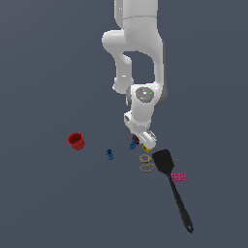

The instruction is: Pick up a designated object from a clutter of objects.

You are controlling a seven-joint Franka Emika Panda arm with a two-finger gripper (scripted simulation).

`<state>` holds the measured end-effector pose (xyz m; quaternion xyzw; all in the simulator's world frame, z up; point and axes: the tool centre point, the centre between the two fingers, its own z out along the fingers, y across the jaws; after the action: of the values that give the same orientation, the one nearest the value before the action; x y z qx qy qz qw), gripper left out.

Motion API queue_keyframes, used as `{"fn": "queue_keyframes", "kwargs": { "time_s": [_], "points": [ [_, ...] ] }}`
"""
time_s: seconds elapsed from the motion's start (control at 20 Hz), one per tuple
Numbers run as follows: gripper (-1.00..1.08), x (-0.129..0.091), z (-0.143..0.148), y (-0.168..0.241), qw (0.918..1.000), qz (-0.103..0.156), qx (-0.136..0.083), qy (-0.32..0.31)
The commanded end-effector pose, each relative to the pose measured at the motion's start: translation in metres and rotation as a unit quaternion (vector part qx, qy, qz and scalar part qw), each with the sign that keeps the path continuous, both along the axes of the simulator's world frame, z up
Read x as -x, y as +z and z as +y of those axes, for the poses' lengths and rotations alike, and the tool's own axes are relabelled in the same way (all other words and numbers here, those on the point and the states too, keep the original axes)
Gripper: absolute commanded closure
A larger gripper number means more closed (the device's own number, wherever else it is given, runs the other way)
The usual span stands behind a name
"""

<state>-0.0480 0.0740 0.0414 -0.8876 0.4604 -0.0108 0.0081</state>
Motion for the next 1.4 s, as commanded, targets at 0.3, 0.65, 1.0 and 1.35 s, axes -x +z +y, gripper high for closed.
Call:
{"fn": "queue_keyframes", "kwargs": {
  "time_s": [0.3, 0.65, 1.0, 1.35],
  "points": [
    [1.08, 0.009, -0.001, -0.013, 0.9999, 0.013, 0.002, 0.000],
    [1.08, -0.002, -0.003, 0.006, 1.0000, 0.000, 0.000, 0.001],
    [1.08, -0.013, -0.021, 0.033, 1.0000, 0.001, 0.000, 0.001],
    [1.08, -0.033, -0.052, 0.082, 1.0000, 0.003, 0.000, 0.001]
  ]
}}
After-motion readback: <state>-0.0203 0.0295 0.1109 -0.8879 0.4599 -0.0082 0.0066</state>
